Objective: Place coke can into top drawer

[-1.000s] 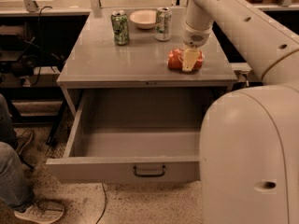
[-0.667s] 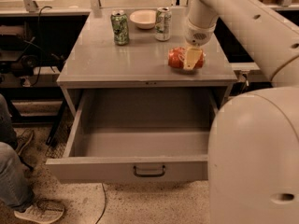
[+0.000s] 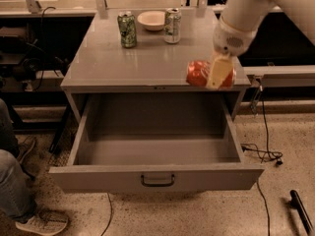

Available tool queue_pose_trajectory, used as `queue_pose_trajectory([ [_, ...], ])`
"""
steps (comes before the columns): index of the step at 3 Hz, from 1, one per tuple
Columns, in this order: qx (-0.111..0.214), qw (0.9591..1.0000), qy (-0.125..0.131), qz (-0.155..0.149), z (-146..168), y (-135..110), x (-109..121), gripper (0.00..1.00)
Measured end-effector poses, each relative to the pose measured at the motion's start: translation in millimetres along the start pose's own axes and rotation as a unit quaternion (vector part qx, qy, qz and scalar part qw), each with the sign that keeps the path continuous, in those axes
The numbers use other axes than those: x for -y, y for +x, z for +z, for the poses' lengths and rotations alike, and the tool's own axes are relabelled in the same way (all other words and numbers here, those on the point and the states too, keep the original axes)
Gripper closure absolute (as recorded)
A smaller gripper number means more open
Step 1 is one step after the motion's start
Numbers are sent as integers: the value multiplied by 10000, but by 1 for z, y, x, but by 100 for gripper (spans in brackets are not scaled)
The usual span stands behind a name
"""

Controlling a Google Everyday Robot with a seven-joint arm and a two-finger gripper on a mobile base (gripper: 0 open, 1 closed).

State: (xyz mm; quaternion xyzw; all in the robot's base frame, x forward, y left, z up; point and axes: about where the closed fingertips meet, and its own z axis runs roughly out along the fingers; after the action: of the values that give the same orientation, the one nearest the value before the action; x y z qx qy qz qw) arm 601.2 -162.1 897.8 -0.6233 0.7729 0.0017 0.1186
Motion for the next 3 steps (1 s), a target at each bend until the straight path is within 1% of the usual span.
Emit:
queue_pose_trajectory([
  [1, 189, 9963, -673, 501, 18, 6, -55, 100],
  [2, 214, 9955, -750, 543, 25, 5, -60, 100],
  [3, 263, 9936, -875, 670, 44, 3, -63, 100],
])
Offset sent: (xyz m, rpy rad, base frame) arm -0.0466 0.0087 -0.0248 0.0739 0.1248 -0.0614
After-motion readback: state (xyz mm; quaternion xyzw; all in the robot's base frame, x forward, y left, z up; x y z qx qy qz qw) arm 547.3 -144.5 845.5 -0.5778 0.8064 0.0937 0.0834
